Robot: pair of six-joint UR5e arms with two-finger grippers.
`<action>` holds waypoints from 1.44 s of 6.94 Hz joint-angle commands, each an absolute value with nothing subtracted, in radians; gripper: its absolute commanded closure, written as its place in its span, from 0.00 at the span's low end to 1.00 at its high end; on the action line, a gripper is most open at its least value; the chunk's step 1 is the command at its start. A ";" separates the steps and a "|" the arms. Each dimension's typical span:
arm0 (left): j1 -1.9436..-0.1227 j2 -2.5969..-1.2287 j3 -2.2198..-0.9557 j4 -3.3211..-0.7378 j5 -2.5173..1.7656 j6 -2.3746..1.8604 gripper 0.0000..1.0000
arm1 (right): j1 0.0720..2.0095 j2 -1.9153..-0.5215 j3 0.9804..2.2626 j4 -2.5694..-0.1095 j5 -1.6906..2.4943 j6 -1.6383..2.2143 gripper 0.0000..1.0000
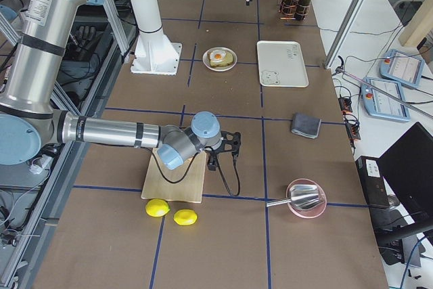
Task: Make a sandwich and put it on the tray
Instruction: 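Reach the right gripper to the bread slice while the left arm advances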
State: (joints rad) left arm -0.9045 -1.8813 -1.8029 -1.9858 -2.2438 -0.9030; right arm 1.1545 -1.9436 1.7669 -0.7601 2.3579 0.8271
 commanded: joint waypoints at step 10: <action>-0.824 -1.940 -1.799 -2.025 -2.191 -1.078 0.00 | 0.615 -2.180 1.801 -0.451 2.062 1.243 0.49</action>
State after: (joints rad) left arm -0.8238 -1.9410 -1.8008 -2.0248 -2.1905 -1.0787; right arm 0.6185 -2.1792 1.8020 -0.4510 2.0578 1.2422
